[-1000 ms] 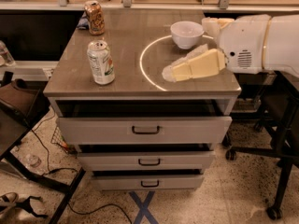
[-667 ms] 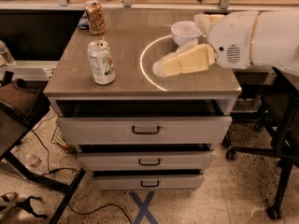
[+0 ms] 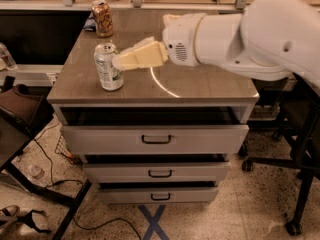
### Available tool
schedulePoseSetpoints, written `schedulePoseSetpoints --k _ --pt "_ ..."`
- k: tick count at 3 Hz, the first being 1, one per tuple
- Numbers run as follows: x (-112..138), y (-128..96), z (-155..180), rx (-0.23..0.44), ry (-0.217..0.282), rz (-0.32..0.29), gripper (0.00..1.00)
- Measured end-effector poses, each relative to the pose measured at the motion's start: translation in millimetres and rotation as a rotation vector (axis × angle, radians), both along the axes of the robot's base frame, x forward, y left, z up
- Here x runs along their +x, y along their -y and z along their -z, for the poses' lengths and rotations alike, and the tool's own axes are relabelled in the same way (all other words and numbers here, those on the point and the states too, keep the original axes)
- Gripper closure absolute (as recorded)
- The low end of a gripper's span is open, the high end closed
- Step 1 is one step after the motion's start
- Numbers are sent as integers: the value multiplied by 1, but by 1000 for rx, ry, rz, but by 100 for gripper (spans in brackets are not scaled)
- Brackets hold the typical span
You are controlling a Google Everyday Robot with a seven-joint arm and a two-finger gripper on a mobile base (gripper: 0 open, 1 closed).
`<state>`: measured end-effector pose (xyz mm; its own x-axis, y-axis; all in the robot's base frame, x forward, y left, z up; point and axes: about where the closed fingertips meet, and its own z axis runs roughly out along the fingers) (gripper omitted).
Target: Move 7up can near orange can
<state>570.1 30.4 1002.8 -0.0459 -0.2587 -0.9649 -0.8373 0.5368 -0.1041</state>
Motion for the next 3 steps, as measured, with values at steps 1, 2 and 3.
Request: schedulePoseSetpoints --k 1,2,3 --pt "30 -33 24 38 0 39 0" --pt "54 -56 53 93 -2 77 0" --pt "74 -85 84 173 -7 106 2"
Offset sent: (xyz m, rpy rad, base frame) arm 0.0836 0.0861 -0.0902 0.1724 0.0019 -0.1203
